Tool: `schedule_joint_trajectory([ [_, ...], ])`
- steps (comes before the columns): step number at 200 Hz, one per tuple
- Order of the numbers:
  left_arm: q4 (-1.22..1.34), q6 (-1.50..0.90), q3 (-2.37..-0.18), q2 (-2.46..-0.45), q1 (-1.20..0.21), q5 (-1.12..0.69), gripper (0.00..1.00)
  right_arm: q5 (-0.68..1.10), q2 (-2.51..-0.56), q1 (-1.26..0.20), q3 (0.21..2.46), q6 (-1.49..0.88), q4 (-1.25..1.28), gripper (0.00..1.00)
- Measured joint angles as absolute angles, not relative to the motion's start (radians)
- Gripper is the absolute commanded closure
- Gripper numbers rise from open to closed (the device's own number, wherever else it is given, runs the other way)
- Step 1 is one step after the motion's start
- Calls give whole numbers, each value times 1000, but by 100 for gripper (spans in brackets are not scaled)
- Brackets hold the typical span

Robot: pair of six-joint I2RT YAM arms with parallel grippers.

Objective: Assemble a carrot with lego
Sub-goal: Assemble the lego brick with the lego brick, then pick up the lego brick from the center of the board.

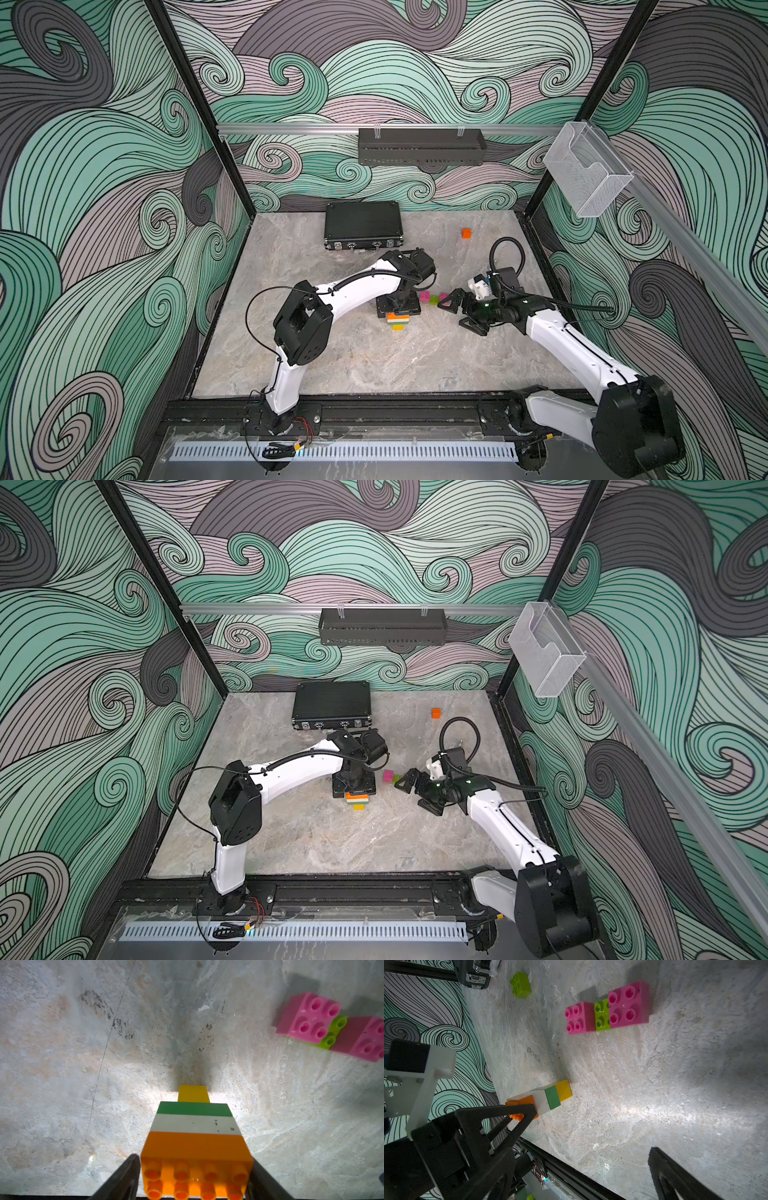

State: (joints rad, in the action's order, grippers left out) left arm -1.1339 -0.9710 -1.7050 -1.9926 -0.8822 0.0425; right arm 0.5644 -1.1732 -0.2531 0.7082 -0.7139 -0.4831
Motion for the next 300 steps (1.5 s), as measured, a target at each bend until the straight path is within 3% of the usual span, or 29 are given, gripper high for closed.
schedule_joint_trajectory([
  [37, -1131, -969, -1705, -1983, -882, 50, 16, 561, -1186, -253, 721, -707, -495, 0],
  [58, -1129, -960, -1705, -1945, -882, 72, 8, 551, -1217, -255, 763, -686, -517, 0],
  [103, -1090, -923, -1678, -1759, -860, 105, 7, 493, -1357, -304, 966, -624, -569, 0],
  [148, -914, -845, -1359, -1472, -713, 55, 8, 390, -1597, -428, 1271, -549, -641, 3],
  [182, -837, -778, -1151, -1322, -581, 2, 3, 301, -1784, -516, 1507, -514, -697, 3],
  [268, -776, -695, -941, -1251, -412, -115, 1, 118, -2241, -644, 2065, -480, -879, 5],
  [300, -771, -678, -932, -1252, -380, -147, 1, 61, -2404, -663, 2317, -470, -980, 15],
])
